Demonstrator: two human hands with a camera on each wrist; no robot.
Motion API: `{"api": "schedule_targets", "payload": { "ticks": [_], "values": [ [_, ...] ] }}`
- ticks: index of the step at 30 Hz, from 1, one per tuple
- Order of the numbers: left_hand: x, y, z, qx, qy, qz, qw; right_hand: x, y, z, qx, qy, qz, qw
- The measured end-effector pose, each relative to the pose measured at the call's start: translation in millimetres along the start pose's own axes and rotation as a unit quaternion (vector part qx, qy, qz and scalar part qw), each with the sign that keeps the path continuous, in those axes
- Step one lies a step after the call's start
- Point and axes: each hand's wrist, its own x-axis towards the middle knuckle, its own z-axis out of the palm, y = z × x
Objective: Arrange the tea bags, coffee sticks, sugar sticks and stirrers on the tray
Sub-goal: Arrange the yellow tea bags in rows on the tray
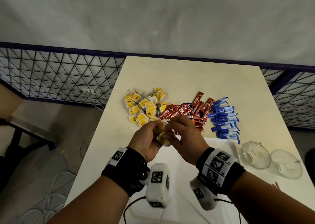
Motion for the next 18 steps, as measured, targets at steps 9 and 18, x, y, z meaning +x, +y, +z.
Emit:
{"api": "schedule_targets", "payload": {
  "ticks": [9, 18],
  "values": [
    [13.7, 18.7, -71.9, -0.001, 0.107, 0.086, 0.991, 16.6, 18.4, 35.4, 0.115, -0.032, 0.252, 0.960],
    [40.1, -2.8, -144.6, 0.068, 0.168, 0.052, 0.982, 43.1, 43.9, 125.4, 0.111, -0.106, 0.369, 0.917]
  ]
}}
